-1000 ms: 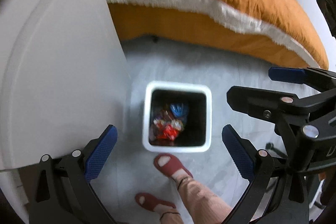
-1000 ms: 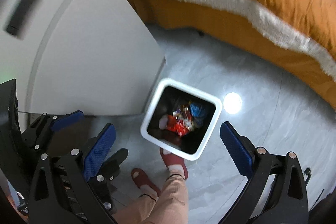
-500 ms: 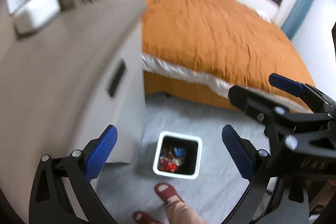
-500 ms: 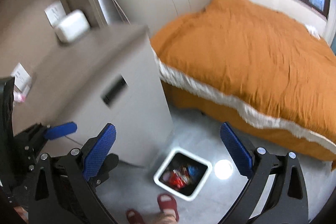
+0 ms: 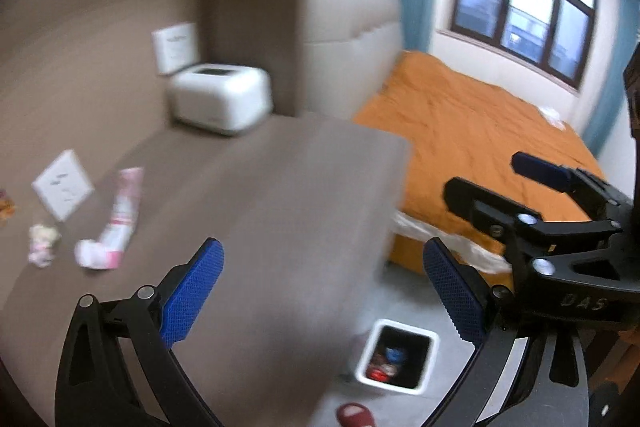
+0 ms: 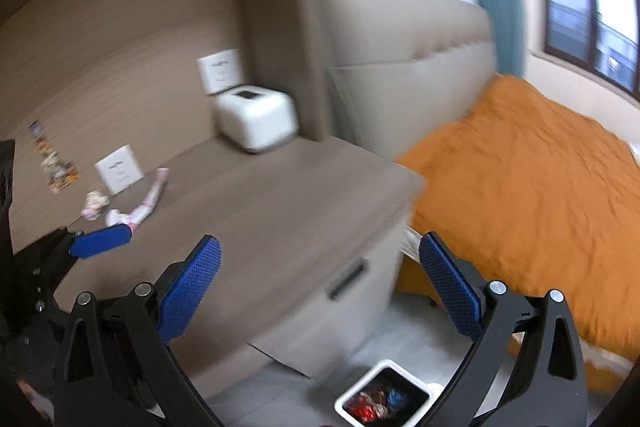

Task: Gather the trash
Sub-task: 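Swing both open tools back toward the desk, then grasp the crumpled wrapper with the left tool while the right grasps the white cup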

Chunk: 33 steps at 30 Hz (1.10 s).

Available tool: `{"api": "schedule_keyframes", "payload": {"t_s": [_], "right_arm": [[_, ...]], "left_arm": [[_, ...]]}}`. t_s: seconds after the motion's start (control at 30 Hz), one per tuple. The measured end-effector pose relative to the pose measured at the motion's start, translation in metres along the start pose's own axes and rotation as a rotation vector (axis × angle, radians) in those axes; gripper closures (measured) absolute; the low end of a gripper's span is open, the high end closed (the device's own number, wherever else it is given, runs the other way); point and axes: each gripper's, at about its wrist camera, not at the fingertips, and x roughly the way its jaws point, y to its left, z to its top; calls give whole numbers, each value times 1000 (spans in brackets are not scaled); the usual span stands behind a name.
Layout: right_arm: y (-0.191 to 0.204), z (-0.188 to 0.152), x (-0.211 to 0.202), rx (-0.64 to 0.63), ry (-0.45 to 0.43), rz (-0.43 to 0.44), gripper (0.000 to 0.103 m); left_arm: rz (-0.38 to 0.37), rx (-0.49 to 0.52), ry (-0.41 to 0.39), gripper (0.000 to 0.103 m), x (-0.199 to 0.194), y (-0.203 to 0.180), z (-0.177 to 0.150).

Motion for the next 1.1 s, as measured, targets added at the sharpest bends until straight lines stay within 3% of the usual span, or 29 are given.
{"api": "schedule_keyframes", "payload": {"t_s": [0.33,0.47,0.67,0.87,1.1], "right_arm": [[125,26,62,-269,-5,274,4],[168,24,93,-347,33,353,4],[228,10,137,-483,91,429,4],[268,-4,183,-586,179,483,5],[295,-20,210,-715,221,502,37]], "left_arm": [[332,-235,9,5,-21,167,-20],[407,-309,21,5,-20,221,-25],[448,-376,67,5,-3,277,-38],[466,-354,127,5,31,307,-40],[453,-377,168,5,66,343,-36]]}}
